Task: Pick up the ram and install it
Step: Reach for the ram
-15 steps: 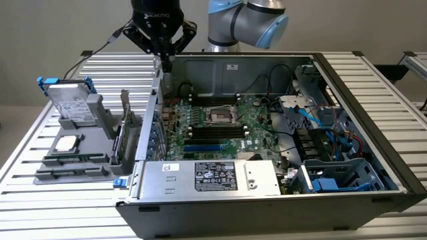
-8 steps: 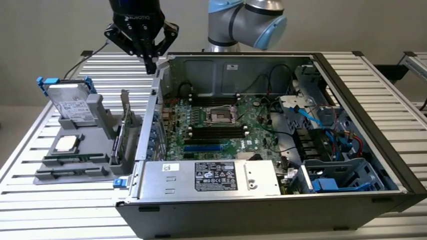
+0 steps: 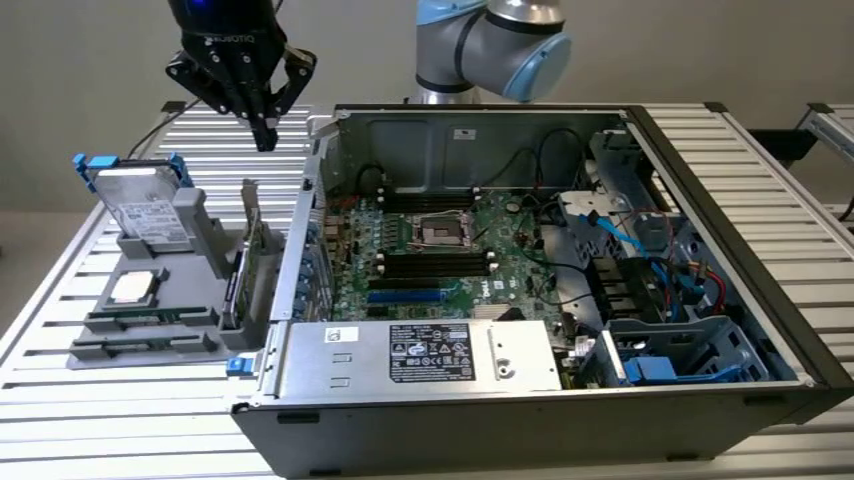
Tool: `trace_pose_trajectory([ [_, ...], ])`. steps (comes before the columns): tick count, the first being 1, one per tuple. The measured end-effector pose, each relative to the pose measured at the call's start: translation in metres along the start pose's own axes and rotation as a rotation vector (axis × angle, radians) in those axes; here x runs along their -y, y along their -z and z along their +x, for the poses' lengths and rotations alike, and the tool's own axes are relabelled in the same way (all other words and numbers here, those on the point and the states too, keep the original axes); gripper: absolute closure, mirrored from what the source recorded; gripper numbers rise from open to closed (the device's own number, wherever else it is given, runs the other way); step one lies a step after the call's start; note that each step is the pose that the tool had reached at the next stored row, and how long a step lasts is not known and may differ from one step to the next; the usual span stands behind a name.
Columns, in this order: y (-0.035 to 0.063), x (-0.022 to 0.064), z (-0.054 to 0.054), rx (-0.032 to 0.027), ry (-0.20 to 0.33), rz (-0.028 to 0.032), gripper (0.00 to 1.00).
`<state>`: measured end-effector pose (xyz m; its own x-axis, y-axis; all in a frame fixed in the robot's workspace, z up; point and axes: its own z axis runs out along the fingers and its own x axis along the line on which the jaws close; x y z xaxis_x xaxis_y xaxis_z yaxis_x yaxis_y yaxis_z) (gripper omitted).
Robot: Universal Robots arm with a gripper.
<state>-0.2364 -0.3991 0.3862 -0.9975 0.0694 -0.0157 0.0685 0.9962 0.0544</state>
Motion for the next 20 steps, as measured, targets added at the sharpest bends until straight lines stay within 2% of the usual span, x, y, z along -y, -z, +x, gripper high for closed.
trace_pose_trajectory([
  [12,-0.0011,0.0054,0.049,-0.0004,0.007,-0.0001,0.90],
  [20,-0.0022,0.0104,0.068,-0.0010,0.020,-0.0003,0.90],
])
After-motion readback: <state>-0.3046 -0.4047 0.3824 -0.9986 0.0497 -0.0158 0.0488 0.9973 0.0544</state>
